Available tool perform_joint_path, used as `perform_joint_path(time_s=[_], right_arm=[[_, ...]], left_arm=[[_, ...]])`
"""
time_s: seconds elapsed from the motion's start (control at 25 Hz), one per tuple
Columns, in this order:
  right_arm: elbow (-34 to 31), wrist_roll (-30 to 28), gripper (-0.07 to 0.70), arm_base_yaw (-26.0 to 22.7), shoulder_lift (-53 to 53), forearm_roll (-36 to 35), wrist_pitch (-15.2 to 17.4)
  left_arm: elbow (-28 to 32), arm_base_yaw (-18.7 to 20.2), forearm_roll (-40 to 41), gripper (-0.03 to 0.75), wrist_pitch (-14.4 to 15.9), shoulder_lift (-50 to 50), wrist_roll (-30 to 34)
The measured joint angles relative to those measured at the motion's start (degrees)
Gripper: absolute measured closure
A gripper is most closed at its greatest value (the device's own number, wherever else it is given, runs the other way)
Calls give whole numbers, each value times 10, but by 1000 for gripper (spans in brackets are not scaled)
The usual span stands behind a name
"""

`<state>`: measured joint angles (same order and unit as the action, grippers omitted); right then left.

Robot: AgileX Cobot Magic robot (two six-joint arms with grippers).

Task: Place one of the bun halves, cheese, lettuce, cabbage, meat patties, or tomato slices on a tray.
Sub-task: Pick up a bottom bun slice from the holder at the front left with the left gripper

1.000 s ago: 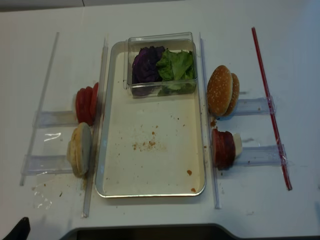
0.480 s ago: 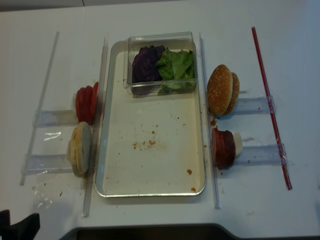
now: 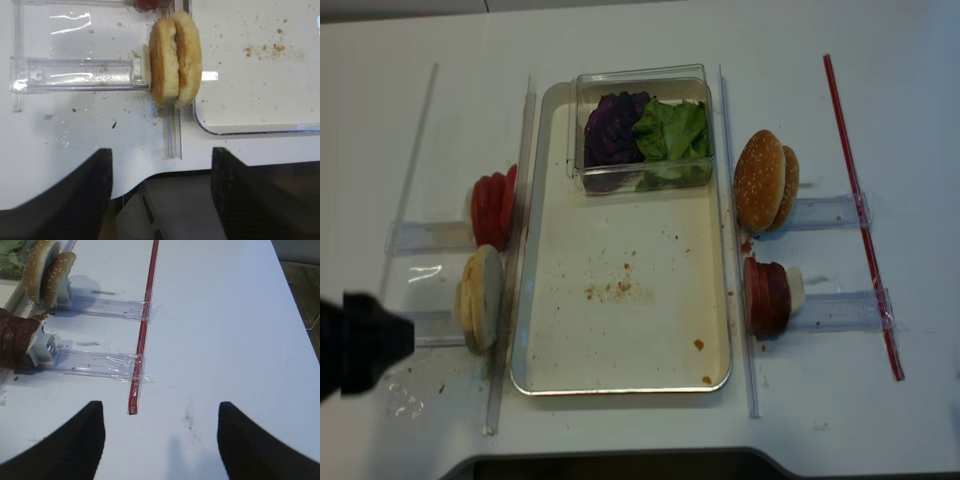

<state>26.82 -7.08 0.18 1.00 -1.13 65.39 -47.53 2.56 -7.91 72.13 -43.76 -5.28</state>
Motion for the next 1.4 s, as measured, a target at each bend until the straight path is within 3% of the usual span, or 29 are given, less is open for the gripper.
perform_joint_path(time_s=[0.24,0.52,1.08,1.4], right_arm=[[0,0,125,0,0,0,0],[0,0,125,0,0,0,0],[0,0,125,0,0,0,0],[0,0,125,0,0,0,0]], left_arm=[[-58,0,0,305,-5,-118,0],[-60,3,-1,305,-9,-187,9],[-113,111,0,305,-13,-280,-41],[-117,140,28,305,-15,-332,-67]])
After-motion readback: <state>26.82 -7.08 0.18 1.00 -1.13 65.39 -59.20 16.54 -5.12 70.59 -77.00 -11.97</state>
